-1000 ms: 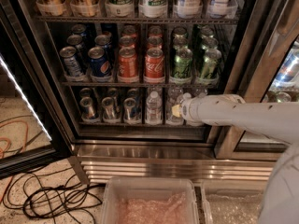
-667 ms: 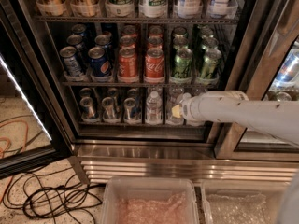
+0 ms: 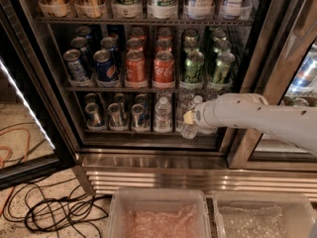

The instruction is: Pick water bottle from bottom shelf of fridge

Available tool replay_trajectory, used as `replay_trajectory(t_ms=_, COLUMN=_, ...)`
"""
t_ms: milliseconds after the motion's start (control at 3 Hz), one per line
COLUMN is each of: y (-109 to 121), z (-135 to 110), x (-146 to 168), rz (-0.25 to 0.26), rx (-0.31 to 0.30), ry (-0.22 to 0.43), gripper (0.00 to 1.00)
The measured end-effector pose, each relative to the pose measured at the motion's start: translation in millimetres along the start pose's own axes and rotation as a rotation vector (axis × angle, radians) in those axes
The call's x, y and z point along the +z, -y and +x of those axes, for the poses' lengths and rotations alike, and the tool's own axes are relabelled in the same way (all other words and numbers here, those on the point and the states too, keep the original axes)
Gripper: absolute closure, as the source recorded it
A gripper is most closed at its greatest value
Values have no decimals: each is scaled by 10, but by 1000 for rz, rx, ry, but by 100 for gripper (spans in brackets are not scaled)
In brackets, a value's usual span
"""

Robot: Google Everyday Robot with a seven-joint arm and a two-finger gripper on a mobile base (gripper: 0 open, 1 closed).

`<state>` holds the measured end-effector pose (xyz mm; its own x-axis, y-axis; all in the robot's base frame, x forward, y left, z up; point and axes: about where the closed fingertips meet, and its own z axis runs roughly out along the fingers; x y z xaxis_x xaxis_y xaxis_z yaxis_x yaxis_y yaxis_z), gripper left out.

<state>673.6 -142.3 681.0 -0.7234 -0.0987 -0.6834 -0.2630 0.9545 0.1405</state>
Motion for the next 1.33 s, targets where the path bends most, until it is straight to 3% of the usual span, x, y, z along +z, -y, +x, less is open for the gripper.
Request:
replay_trajectory(t_ms=333, y=-133, z=241, x=-87, rz=-38, rx=11, ry=-78, gripper=100)
replay_trajectory(t_ms=667, y=-382, z=629, x=-295, rz=-67, rx=52, ry=-207, gripper=100)
replay_trajectory(t_ms=1333, y=-894, z=1308, x=-605, rz=-106, rx=266, ry=-391, gripper=100)
